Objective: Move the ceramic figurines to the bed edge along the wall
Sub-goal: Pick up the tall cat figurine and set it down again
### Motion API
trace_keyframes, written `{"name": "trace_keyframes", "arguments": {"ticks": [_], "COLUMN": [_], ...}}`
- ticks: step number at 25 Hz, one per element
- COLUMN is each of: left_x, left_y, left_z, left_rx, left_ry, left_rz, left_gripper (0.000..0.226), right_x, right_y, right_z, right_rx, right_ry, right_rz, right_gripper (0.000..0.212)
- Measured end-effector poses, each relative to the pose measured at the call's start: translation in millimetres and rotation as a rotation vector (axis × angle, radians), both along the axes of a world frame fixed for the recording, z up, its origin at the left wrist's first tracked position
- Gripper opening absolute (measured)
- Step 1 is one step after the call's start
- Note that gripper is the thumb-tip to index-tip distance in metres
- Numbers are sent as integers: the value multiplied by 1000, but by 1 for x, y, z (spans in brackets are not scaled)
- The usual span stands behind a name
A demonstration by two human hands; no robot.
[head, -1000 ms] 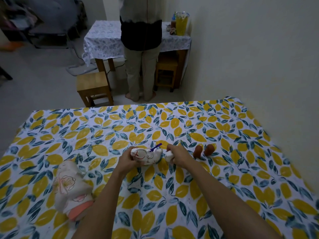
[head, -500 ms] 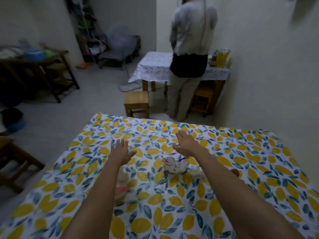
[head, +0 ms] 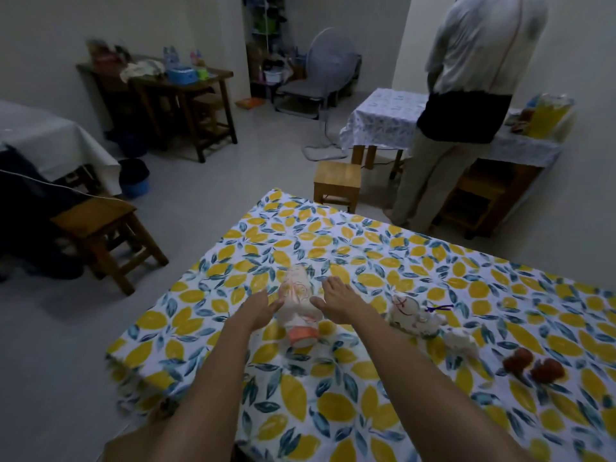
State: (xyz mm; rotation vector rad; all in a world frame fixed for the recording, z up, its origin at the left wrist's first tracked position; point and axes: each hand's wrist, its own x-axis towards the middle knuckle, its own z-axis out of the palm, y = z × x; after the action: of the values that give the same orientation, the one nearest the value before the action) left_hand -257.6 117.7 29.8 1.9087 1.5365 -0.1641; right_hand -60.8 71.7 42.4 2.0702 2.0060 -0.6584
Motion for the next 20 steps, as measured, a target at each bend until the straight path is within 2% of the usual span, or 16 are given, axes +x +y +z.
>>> {"name": "trace_keyframes", "arguments": {"ticks": [4,6,9,13,15,16,20], "left_x": [4,8,16,24,36,44,81], "left_y": [13,18,23,39,51,57,72], "left_z": [-31,-42,-40,-27,-13,-3,27], "left_rx": [-123,-198,-348,-402,-378,-350,-271], "left_ry": [-284,-466,-620,-679,-745,-772,-810], "left_rz": [144,251,402,351,280,229,41], "left_gripper": [67,65,56,42,40,40,55], "right_x": [-17,-24,-32,-24,-10,1,39], "right_y": [14,21,28,31,32,34,27], "right_z": [-29,-40,-50,-41,-25,-21,10], "right_rx": [-6,-27,7,87,152,193,291], "right_ry": [225,369,512,703,778,814,844], "right_rz": [-199,-329,-465,-612,-647,-664,-740], "right_gripper": [63,66,71,70,82,87,79]}}
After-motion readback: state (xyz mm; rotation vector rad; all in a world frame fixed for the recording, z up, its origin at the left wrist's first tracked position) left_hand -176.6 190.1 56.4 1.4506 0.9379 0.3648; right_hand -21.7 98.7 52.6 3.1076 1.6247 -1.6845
